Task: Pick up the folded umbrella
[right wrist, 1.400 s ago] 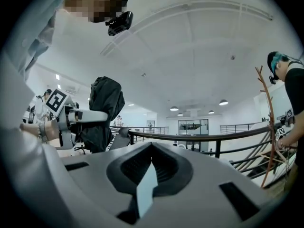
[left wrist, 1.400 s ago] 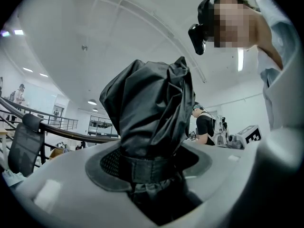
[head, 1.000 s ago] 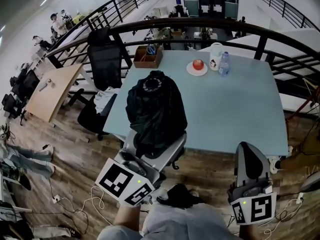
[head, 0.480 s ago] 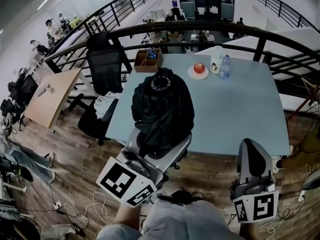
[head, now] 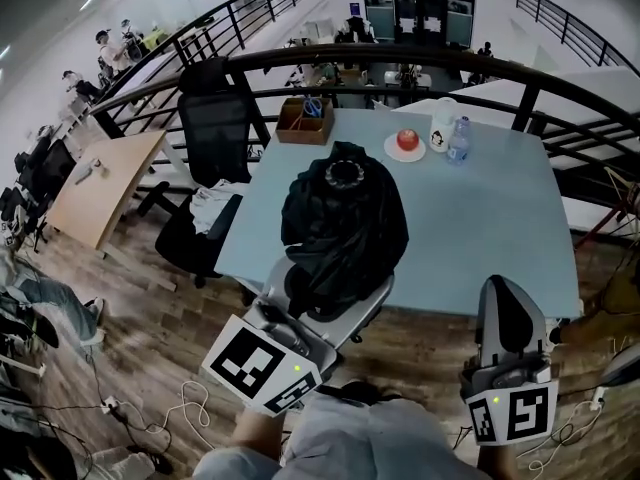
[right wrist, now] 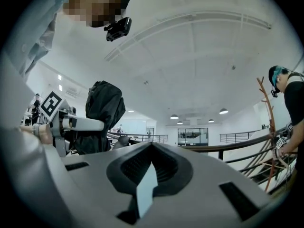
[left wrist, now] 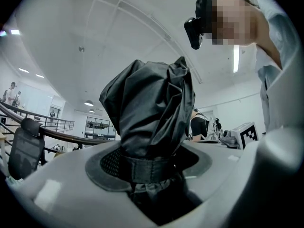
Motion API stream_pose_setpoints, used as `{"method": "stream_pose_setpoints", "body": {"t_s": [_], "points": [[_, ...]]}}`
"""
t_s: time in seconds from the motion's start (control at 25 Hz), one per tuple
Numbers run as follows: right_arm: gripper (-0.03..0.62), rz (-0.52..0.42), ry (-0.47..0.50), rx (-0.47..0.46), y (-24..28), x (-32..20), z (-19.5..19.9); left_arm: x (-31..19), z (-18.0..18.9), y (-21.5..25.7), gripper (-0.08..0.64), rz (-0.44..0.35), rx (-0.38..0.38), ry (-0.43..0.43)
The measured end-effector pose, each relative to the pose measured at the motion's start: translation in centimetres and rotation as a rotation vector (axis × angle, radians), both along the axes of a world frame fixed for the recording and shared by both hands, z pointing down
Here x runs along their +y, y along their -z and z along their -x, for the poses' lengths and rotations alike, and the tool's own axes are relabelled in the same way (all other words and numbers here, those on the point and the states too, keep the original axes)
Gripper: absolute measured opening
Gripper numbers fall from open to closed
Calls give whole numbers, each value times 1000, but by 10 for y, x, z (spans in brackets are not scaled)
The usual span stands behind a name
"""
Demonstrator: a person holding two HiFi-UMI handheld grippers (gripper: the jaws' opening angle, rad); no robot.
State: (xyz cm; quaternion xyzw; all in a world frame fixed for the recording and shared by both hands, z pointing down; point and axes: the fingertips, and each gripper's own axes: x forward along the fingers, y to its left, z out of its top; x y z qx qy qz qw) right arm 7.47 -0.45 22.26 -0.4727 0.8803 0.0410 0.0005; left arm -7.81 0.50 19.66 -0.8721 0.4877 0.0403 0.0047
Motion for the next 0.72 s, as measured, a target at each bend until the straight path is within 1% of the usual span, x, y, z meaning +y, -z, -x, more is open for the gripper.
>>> {"method": "stream_pose_setpoints", "body": {"t_s": [0.28, 0.4, 0.52, 0.6, 0.72], "points": [[0, 12, 20, 6, -5, 1, 13, 4, 13, -5, 281, 6, 12, 16], [0, 19, 17, 13, -7, 0, 15, 2, 17, -6, 281, 17, 42, 6], [0, 2, 10, 18, -5, -2, 13, 2, 18, -5, 281, 25, 74, -19], [0, 2, 2, 18, -4, -2, 12, 1, 17, -4, 281, 21, 72, -24], [0, 30, -9, 24, -9, -3, 11, -1, 16, -5, 281, 17, 66, -28]]}}
